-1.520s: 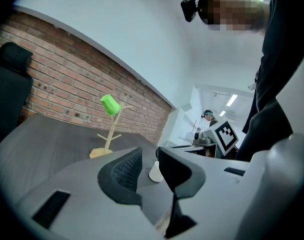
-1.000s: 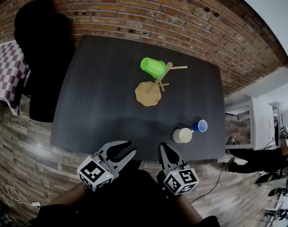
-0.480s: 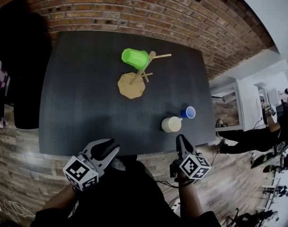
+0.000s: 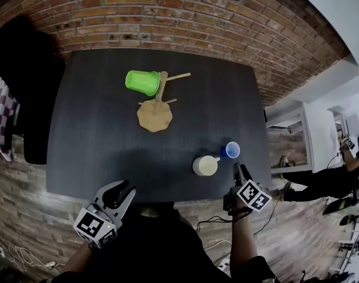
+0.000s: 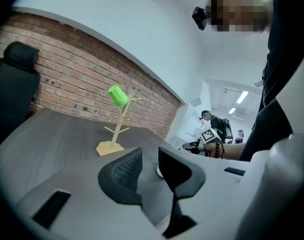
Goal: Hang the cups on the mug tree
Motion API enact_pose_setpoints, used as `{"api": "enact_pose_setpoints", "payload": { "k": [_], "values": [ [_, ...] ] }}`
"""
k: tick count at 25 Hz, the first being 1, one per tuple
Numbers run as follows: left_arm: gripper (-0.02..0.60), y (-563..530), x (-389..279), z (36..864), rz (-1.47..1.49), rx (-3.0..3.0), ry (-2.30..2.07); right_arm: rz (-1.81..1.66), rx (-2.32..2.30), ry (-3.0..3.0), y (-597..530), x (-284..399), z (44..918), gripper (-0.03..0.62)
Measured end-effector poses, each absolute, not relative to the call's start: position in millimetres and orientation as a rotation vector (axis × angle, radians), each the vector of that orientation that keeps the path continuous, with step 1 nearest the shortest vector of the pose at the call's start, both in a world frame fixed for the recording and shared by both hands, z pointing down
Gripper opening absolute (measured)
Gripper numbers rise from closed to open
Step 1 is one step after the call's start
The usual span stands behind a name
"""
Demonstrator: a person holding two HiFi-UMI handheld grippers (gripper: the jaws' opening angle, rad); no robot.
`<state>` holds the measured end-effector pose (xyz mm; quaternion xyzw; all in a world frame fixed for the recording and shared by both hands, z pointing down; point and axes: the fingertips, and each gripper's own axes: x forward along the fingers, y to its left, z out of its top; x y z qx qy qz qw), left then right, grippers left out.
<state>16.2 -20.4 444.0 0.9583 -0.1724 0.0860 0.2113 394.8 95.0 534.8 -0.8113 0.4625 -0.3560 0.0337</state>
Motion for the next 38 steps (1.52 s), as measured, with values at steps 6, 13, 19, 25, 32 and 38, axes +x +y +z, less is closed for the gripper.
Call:
{"api": "enact_pose_setpoints", "payload": {
  "k": [6, 13, 19, 25, 32, 38],
  "values": [
    [0.097, -7.2, 53.8, 433.8, 0.308, 2.713, -0.608, -1.221, -2.475, 1.492, 92.1, 466.7, 565.8, 0.137],
    [0.097, 7.0, 79.7, 432.0, 0.298, 2.689, -0.756, -1.442, -2.321, 1.611, 78.0, 488.5, 608.9, 0.137],
    [0.097, 23.4, 87.9, 441.0, 0.38, 2.66, -0.801, -1.586, -2.228, 1.697, 65.6, 484.0, 628.3, 0.137],
    [0.097, 29.5, 87.7, 440.8, 0.37, 2.646, -0.852, -1.64, -2.163, 1.698, 63.5, 481.8, 632.8, 0.062],
    [0.097, 31.9, 87.0, 441.5, 0.351, 2.625, -0.857, -1.484, -2.192, 1.689, 55.8, 489.1, 607.4, 0.043],
    [0.097, 30.7, 83.1, 439.4, 0.357, 2.637, -0.82, -1.348, -2.252, 1.725, 50.2, 485.2, 576.8, 0.041]
  ]
}}
